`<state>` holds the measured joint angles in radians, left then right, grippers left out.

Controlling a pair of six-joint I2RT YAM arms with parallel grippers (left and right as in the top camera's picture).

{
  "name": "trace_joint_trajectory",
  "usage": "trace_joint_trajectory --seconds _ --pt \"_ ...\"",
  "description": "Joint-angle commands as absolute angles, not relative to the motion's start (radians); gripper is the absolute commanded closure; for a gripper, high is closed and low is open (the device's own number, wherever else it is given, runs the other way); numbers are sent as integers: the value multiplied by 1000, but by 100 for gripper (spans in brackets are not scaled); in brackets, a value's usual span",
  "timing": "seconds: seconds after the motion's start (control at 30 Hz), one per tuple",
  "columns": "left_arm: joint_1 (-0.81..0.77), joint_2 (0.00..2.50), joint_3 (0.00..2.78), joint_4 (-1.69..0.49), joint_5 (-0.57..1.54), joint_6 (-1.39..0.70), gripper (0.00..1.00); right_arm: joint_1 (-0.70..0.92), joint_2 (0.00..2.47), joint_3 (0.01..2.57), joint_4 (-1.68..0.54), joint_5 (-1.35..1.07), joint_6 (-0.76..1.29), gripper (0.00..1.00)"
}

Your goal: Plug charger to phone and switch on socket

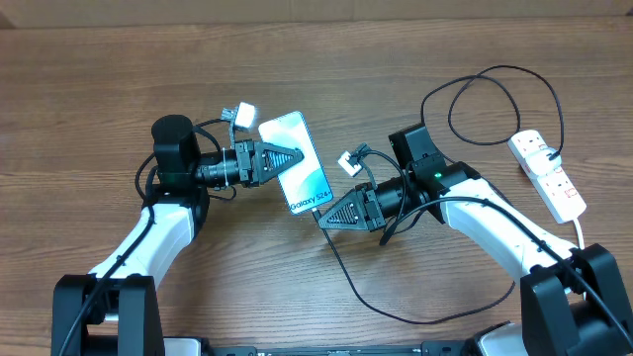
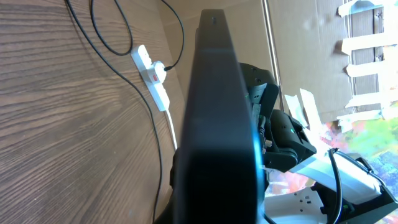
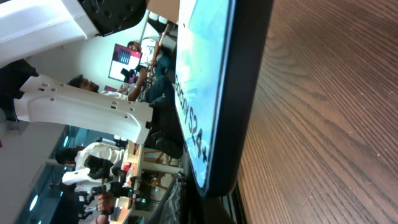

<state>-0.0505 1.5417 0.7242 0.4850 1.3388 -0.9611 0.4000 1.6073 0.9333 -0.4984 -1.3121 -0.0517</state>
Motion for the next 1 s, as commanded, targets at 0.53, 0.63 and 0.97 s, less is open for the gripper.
trace_joint_trajectory --seconds 0.53,0.63,0.97 --pt "-47 1531 734 471 1388 -911 96 398 1593 958 -349 -1326 57 96" --pt "-47 1531 734 468 1379 -905 96 398 1593 958 -366 -1325 57 93" --pt "-47 1531 734 434 1275 -841 96 397 1593 958 -406 -1287 56 60"
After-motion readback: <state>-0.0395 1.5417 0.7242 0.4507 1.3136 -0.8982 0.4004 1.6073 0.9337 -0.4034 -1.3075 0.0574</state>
